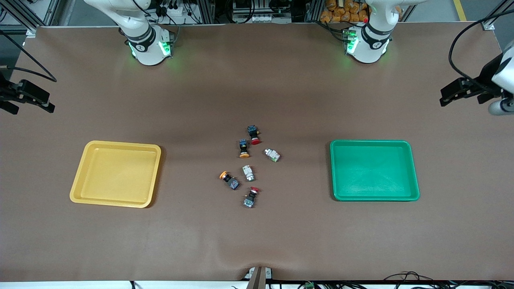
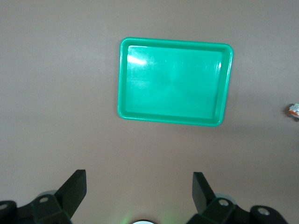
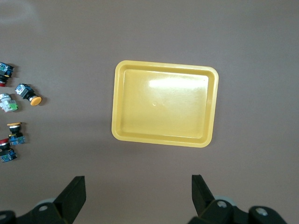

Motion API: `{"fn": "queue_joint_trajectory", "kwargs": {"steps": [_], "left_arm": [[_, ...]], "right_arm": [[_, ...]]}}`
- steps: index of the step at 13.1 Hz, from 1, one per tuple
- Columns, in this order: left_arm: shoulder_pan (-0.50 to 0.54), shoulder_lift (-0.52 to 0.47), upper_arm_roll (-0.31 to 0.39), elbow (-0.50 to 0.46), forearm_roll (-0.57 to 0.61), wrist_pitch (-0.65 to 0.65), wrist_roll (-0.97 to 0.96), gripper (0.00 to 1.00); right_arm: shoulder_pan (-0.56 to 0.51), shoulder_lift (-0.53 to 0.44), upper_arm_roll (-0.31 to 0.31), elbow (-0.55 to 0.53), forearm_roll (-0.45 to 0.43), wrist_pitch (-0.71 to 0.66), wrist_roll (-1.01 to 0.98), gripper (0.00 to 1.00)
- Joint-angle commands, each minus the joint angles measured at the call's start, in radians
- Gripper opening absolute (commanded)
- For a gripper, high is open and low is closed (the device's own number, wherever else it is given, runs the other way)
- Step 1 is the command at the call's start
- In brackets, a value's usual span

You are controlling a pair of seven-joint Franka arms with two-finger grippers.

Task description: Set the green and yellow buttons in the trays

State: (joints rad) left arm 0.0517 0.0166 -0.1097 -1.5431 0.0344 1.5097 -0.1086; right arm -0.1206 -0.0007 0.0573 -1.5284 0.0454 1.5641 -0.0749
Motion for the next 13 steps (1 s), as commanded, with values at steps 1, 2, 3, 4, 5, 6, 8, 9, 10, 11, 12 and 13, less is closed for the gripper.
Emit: {"fn": "queue_joint_trajectory", "kwargs": {"steps": [1,2,3,4,5,6,8,9,10,11,12,13], "left_arm": [[0.000,0.020,-0.002,0.034,-0.021,-0.014,-0.005,1.00],[0.000,0.016,-0.008,0.031,-0.013,-0.011,-0.006,1.00],[-0.003,0.010,-0.013,0.026,-0.004,0.007,-0.005,1.00],[-0.003,0.006,-0.018,0.023,-0.004,0.012,-0.005,1.00],[-0.001,0.005,-0.022,0.015,-0.004,0.012,-0.005,1.00],[-0.001,-0.001,-0.022,0.008,-0.004,0.015,-0.006,1.00],[-0.001,-0.004,-0.027,0.008,-0.005,0.021,-0.006,1.00],[-0.001,-0.004,-0.027,0.008,-0.005,0.021,-0.008,1.00],[-0.003,-0.006,-0.028,0.006,-0.005,0.021,-0.009,1.00],[-0.003,-0.012,-0.031,0.003,-0.005,0.021,-0.020,1.00],[-0.001,-0.020,-0.048,0.000,-0.005,0.021,-0.041,1.00],[-0.001,-0.029,-0.060,-0.012,-0.004,0.021,-0.067,1.00]], "right_arm": [[-0.021,0.002,0.015,0.014,-0.002,-0.013,0.011,1.00],[-0.021,0.002,0.016,0.014,-0.002,-0.013,0.010,1.00],[-0.021,0.002,0.015,0.014,-0.002,-0.013,0.010,1.00],[-0.022,0.002,0.015,0.013,-0.002,-0.013,0.010,1.00],[-0.024,0.002,0.015,0.013,-0.002,-0.013,0.010,1.00],[-0.025,0.002,0.015,0.014,-0.002,-0.013,0.010,1.00],[-0.022,0.002,0.015,0.013,-0.002,-0.013,0.012,1.00],[-0.024,0.002,0.015,0.013,-0.002,-0.013,0.012,1.00],[-0.028,0.002,0.015,0.013,-0.002,-0.013,0.011,1.00],[-0.027,0.002,0.015,0.013,-0.002,-0.013,0.010,1.00],[-0.025,0.002,0.016,0.013,-0.002,-0.013,0.012,1.00],[-0.025,0.002,0.016,0.013,-0.002,-0.013,0.012,1.00]]}}
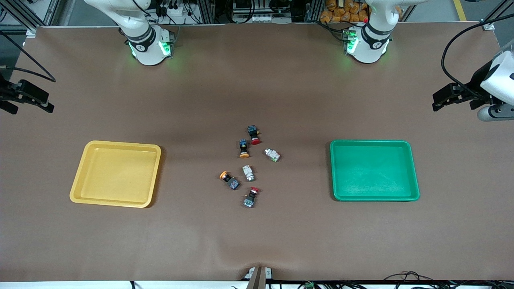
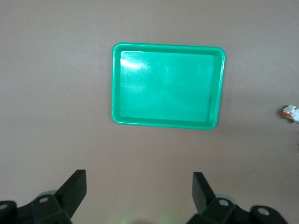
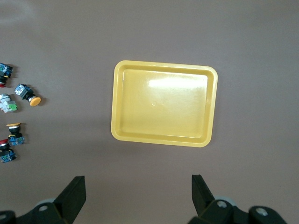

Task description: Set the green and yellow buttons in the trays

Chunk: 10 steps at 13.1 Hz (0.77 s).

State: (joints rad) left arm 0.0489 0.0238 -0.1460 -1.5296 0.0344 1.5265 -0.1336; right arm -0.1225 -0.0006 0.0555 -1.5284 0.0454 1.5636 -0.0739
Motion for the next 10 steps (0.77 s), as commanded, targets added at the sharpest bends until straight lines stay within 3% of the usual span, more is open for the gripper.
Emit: {"fn": "queue_joint_trajectory", "kwargs": {"steps": [1,10], "left_arm": [[0.002,-0.045,-0.026,-0.038,-0.004,0.004,-0.052,1.00],[0.003,-0.082,-0.102,-0.167,-0.022,0.057,-0.107,1.00]], "right_arm": [[-0.025,0.002,0.018,0.013,-0.002,-0.013,0.011,1.00],[-0.023,0.002,0.018,0.013,-0.002,-0.014,0.011,1.00]]}}
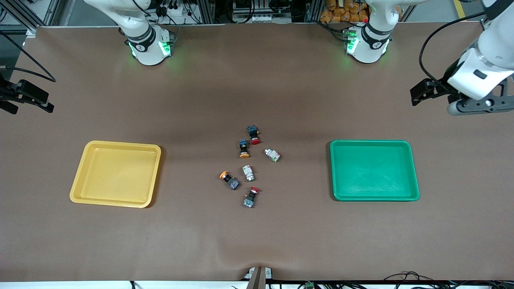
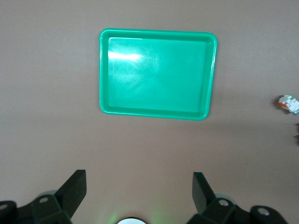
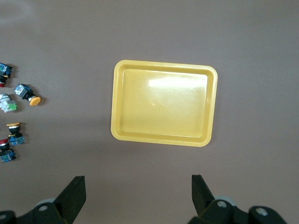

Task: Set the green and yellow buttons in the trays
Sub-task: 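Reach the left gripper down to the white green-capped button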

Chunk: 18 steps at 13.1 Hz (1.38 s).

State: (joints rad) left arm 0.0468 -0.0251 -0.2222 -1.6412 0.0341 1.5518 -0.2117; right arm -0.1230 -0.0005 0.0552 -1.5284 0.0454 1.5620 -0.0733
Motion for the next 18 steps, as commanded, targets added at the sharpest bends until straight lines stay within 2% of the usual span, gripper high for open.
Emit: {"fn": "queue_joint_trajectory", "kwargs": {"steps": [1,3,6,11,13,16,18], "left_arm": [[0.005,-0.033,-0.044,-0.061,-0.022,0.033,-0.064,1.00],[0.004,-0.022,-0.078,-0.074,-0.022,0.042,-0.145,1.00],[0.002,-0.001,-0.144,-0.123,-0.020,0.140,-0.328,1.00],[-0.030,0.134,-0.250,-0.102,-0.008,0.319,-0.637,1.00],[-0.106,0.262,-0.253,-0.012,0.012,0.355,-0.748,1.00],[-0.250,0.511,-0.247,0.194,0.211,0.356,-0.912,1.00],[-0.358,0.687,-0.235,0.343,0.332,0.428,-0.962,1.00]], "right_arm": [[-0.024,0.002,0.018,0.013,-0.002,-0.013,0.010,1.00],[-0.027,0.002,0.017,0.013,-0.002,-0.011,0.006,1.00],[-0.030,0.002,0.018,0.014,-0.002,-0.011,0.006,1.00],[-0.030,0.004,0.018,0.014,-0.002,-0.011,0.009,1.00],[-0.030,0.002,0.018,0.014,-0.004,-0.011,0.009,1.00],[-0.029,0.004,0.018,0.014,-0.002,-0.011,0.009,1.00],[-0.027,0.004,0.018,0.014,-0.004,-0.010,0.009,1.00]]}}
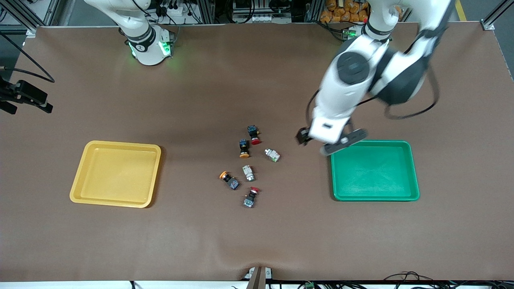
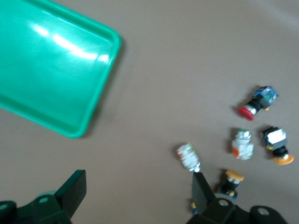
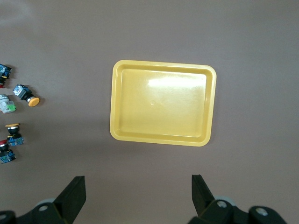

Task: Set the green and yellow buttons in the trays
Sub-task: 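Reach the left gripper down to the white green-capped button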

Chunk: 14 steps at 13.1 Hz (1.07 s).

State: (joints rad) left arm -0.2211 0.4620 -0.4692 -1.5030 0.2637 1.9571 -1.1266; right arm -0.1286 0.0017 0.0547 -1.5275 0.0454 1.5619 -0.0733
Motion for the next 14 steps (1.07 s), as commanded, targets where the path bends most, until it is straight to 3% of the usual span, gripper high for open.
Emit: {"fn": "queue_joint_trajectory", "kwargs": {"steps": [1,3,5,8,14], "left_arm": [[-0.134,0.251,0.050,0.231,0.136,0.095,-0.053,1.00],[-0.234,0.312,0.150,0.233,0.135,0.254,-0.050,1.00],[-0.331,0.369,0.219,0.259,0.132,0.295,-0.050,1.00],[-0.369,0.437,0.218,0.287,0.132,0.345,-0.050,1.00],[-0.385,0.543,0.216,0.340,0.132,0.459,-0.044,1.00]], "right_arm": [[-0.022,0.001,0.019,0.013,-0.002,-0.010,0.009,1.00],[-0.023,0.003,0.019,0.013,-0.006,-0.003,0.009,1.00],[-0.029,0.017,0.019,0.013,-0.006,0.003,0.007,1.00],[-0.020,0.037,0.017,0.010,-0.028,0.110,0.000,1.00],[-0.006,0.089,0.023,0.012,-0.027,0.136,0.007,1.00]]}}
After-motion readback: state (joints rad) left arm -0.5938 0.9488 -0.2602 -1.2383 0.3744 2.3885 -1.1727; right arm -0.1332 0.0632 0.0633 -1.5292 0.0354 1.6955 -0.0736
